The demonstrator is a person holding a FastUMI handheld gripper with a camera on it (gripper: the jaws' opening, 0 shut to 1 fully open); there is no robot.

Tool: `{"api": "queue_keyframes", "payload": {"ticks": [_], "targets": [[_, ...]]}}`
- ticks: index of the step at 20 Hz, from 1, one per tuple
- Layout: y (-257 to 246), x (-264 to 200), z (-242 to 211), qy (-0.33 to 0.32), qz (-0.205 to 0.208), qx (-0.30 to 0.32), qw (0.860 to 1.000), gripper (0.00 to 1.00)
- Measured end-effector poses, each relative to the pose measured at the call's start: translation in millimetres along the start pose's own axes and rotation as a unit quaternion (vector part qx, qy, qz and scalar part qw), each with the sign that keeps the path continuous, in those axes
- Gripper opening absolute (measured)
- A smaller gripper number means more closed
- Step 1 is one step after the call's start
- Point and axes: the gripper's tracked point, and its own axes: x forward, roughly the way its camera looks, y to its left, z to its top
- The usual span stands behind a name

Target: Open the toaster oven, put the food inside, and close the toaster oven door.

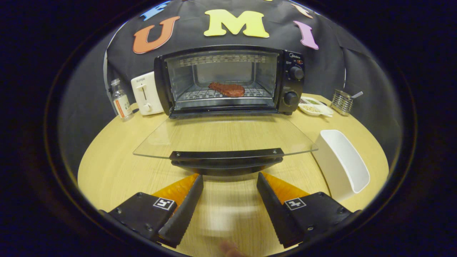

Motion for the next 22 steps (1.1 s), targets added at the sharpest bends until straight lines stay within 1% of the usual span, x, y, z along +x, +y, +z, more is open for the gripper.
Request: {"api": "queue_keyframes", "payload": {"ticks": [4, 10, 13, 16, 22], "targets": [[1.7, -2.0, 8.7, -0.001, 0.000, 0.008, 1.000, 0.97], [-2.3, -3.8, 37.3, -0.022, -0.009, 0.002, 1.000, 0.97], [-8.0, -4.0, 56.4, -0.035, -0.018, 0.005, 0.999, 0.97], [-12.1, -3.5, 82.9, -0.053, -0.033, -0.006, 0.998, 0.97], [-2.9, -2.7, 130.3, -0.090, -0.033, -0.033, 0.995, 0.97]]}}
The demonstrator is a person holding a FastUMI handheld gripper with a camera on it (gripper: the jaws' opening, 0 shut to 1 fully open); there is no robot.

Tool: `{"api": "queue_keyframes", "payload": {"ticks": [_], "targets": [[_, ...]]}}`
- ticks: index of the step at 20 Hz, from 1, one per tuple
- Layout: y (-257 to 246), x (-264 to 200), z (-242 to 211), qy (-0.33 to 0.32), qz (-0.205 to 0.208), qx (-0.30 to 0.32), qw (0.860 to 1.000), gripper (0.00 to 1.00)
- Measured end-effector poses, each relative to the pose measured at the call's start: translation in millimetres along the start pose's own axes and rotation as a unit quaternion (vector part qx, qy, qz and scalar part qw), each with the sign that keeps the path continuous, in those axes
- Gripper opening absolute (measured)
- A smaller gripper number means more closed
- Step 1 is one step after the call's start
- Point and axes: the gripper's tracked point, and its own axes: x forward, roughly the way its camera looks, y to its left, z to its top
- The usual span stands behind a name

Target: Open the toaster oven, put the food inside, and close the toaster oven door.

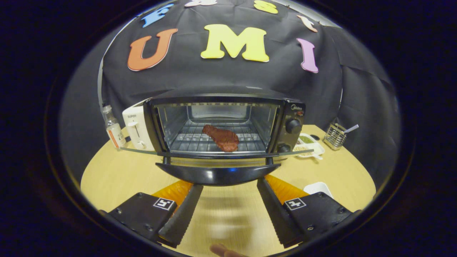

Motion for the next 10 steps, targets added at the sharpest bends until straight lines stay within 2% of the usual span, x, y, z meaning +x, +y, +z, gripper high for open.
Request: {"api": "queue_keyframes", "payload": {"ticks": [10], "targets": [[-1.7, 11.4, 76.3, -0.046, 0.005, -0.007, 0.999, 1.00]]}}
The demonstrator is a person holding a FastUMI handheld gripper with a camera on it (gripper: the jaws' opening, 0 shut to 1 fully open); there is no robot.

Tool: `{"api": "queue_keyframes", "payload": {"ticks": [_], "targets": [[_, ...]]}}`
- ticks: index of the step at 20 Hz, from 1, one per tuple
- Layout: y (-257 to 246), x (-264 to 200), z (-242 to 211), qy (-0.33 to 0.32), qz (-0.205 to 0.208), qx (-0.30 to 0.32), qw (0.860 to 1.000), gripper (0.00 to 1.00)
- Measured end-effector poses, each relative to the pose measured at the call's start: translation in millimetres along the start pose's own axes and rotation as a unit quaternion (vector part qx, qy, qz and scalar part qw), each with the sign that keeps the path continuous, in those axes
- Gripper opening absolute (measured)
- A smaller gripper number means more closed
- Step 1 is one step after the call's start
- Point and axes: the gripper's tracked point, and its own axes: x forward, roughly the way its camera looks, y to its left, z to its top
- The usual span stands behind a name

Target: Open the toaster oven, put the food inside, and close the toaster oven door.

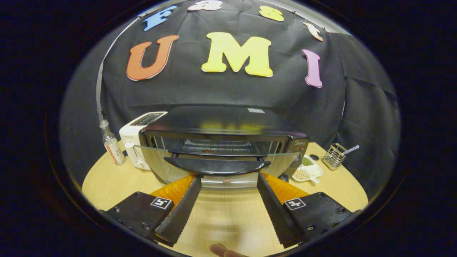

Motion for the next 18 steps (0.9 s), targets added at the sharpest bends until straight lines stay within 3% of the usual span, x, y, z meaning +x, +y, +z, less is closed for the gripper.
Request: {"api": "queue_keyframes", "payload": {"ticks": [5, 11, 18], "targets": [[-11.0, -36.9, 37.5, -0.027, 0.006, 0.004, 1.000, 1.00], [-50.2, -156.8, 73.8, -0.093, 0.012, 0.019, 0.995, 0.99], [-84.8, -282.0, 88.0, -0.170, 0.009, -0.011, 0.985, 0.99]]}}
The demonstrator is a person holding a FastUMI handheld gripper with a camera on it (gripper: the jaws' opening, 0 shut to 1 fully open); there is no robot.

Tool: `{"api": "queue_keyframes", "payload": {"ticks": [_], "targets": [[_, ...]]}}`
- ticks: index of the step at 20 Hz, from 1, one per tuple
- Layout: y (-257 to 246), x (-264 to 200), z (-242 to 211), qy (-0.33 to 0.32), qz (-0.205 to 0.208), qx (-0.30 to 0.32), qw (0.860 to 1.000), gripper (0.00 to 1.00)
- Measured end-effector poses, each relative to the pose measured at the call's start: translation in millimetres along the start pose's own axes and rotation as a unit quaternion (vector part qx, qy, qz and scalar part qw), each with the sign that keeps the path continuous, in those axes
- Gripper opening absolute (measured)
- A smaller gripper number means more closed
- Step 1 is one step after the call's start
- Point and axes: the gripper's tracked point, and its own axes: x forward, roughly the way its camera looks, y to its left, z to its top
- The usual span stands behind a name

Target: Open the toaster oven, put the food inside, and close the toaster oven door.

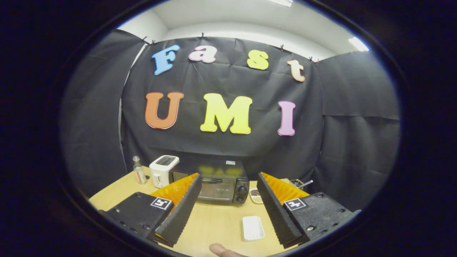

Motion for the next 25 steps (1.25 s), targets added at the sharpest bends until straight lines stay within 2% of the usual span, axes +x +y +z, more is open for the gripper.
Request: {"api": "queue_keyframes", "payload": {"ticks": [6, 9, 18, 25], "targets": [[-14.6, -51.7, -9.2, -0.011, 0.009, 0.026, 1.000, 0.99], [-27.5, -64.4, -14.4, -0.014, -0.002, 0.028, 1.000, 0.99], [-38.3, -127.4, 27.7, -0.074, -0.028, 0.020, 0.997, 0.99], [-39.8, -164.1, 45.5, -0.101, -0.030, 0.010, 0.994, 0.99]]}}
